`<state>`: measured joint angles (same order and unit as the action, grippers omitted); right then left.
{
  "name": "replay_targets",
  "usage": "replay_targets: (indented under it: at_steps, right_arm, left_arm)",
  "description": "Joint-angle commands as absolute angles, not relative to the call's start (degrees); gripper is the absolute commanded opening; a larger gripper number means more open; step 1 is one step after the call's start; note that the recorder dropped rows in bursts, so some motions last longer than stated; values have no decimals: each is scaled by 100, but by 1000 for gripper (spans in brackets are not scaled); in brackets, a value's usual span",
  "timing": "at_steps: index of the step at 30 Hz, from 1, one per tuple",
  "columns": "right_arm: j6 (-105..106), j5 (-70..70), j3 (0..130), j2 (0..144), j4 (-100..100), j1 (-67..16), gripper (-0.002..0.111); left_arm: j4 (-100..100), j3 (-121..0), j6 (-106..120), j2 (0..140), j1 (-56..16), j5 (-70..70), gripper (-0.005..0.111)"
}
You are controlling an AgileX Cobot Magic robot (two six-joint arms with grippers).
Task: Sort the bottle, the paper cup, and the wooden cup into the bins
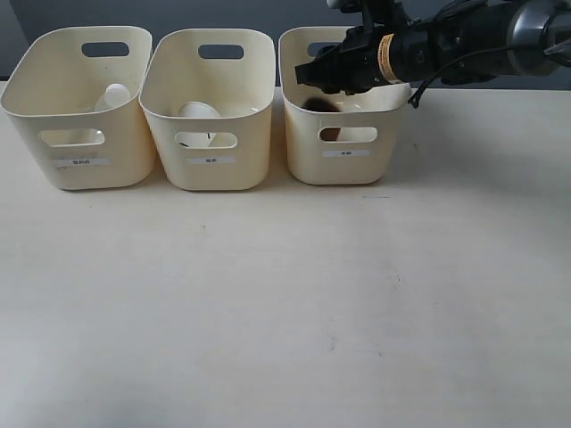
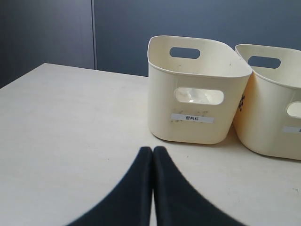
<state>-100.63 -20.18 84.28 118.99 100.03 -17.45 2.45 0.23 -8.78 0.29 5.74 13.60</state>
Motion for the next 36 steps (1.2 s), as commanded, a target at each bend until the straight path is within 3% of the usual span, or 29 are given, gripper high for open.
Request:
replay_targets:
  at_steps: [1,15,17,21,36]
  right_arm:
    - [-10085,-1959,8488,11883,9995,-1720,39]
    - [-10071,-1966,8389,11194,9995,-1720,37]
    - [-10022,-1898,8269,10994,9995,-1692,31]
    - [-9614,-1470,7674,10393,9995,-1581,0]
    - [-9079,-1044,4912,7444,9995,-975,-1]
  left_arm:
    - [248,0,-887,0,554,1328,0]
    - [248,0,-887,0,554,1328,0]
    - [248,0,-887,0,554,1328,0]
    - [248,0,-887,0,554,1328,0]
    - [248,0,-887,0,554,1328,0]
